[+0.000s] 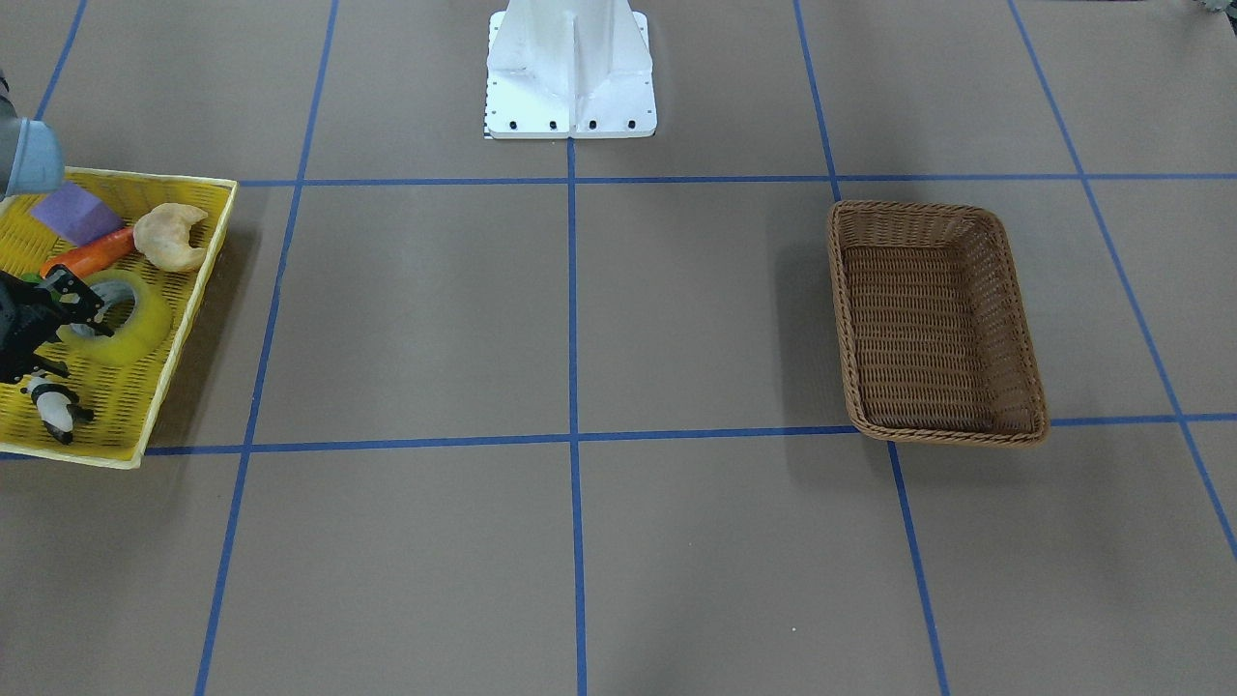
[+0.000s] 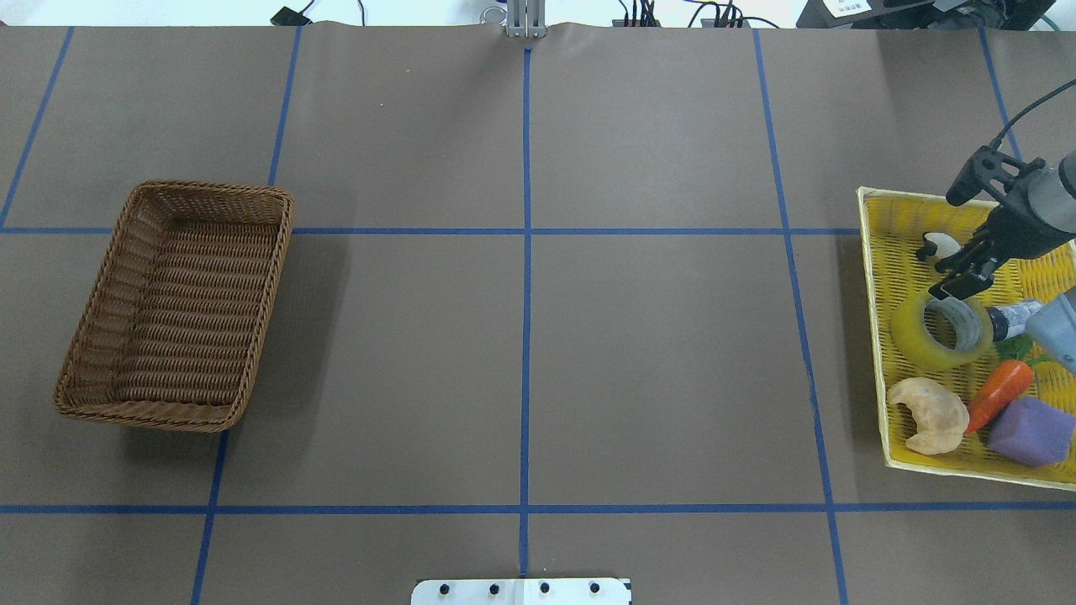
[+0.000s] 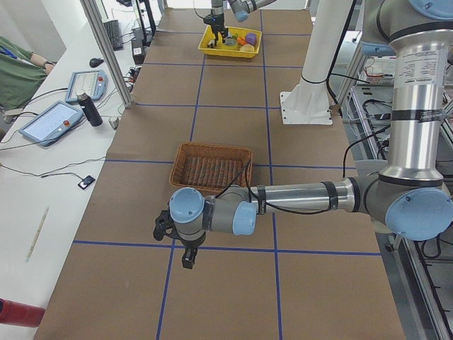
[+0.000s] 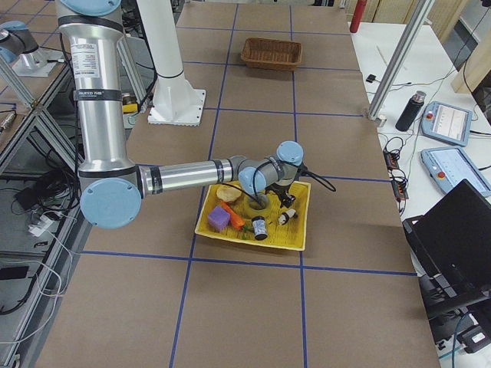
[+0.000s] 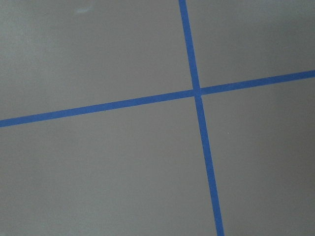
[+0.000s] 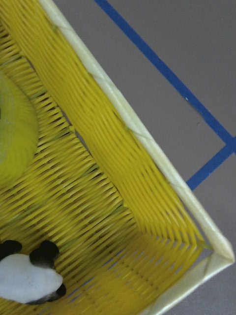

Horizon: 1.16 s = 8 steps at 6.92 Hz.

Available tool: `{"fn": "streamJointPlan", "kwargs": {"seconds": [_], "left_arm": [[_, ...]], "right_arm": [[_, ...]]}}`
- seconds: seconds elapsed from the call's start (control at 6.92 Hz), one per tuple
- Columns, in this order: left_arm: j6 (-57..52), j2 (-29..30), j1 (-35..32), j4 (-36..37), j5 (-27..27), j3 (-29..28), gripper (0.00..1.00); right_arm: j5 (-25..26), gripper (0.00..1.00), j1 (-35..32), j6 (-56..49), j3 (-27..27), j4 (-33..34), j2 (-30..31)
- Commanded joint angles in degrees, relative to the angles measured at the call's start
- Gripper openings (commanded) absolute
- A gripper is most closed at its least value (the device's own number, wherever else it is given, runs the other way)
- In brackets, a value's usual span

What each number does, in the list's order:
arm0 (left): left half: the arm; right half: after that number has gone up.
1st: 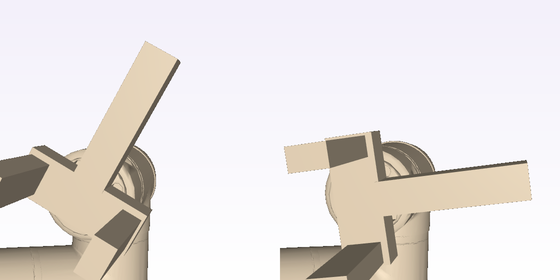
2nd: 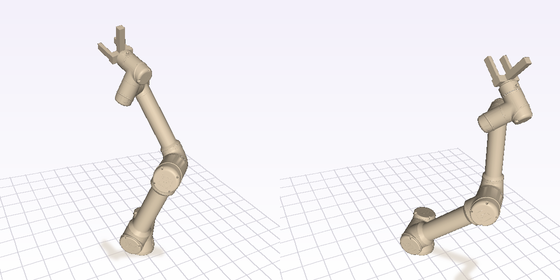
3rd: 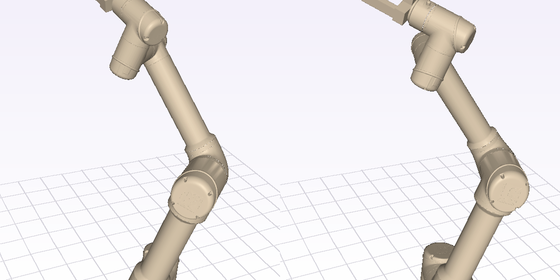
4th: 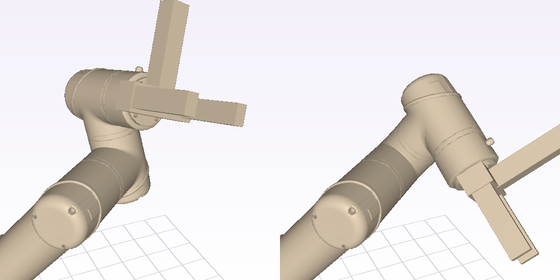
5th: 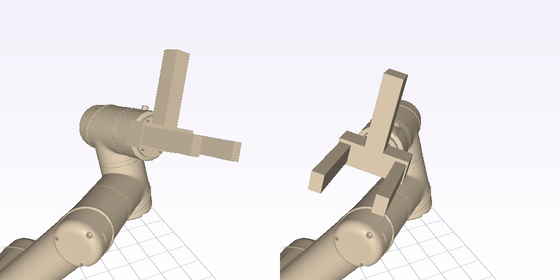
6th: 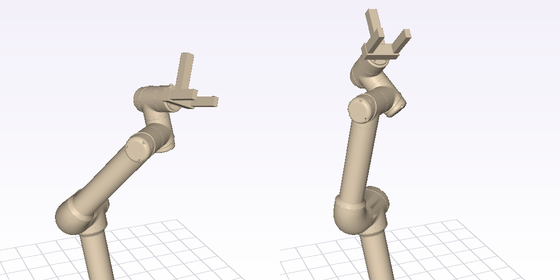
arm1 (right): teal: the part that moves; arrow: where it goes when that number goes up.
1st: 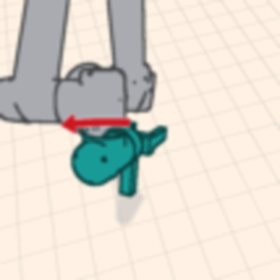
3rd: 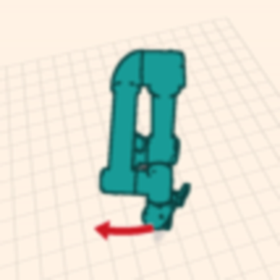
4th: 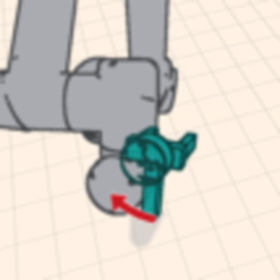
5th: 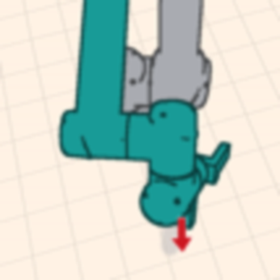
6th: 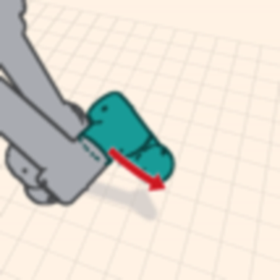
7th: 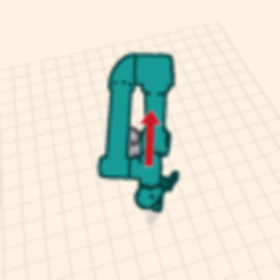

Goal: Move tape to another basket

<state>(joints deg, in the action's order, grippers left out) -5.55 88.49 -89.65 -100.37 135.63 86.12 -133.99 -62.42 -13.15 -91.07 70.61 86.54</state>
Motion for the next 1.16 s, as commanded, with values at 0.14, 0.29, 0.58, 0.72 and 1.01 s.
{"fn": "streamJointPlan", "kwargs": {"seconds": [0.14,0.29,0.58,0.72,1.01], "left_arm": [[0.1,0.1,0.0,0.0,0.2,0.0,0.98],[0.2,0.1,0.0,0.0,0.3,0.0,0.98],[0.1,0.1,0.0,0.0,0.4,0.0,0.98],[0.2,0.1,0.0,0.1,0.4,0.0,0.98],[0.2,0.1,0.0,0.1,0.3,-0.1,0.98]], "right_arm": [[0.0,0.65,-0.1,-1.2,0.6,0.2,0.6],[0.0,0.65,-0.1,-1.2,0.7,0.2,1.2],[0.0,0.65,0.0,-1.2,1.7,0.3,1.3],[0.0,0.63,0.1,-1.2,1.9,0.3,1.3],[0.0,0.48,0.1,-1.1,1.8,0.4,1.4]]}}
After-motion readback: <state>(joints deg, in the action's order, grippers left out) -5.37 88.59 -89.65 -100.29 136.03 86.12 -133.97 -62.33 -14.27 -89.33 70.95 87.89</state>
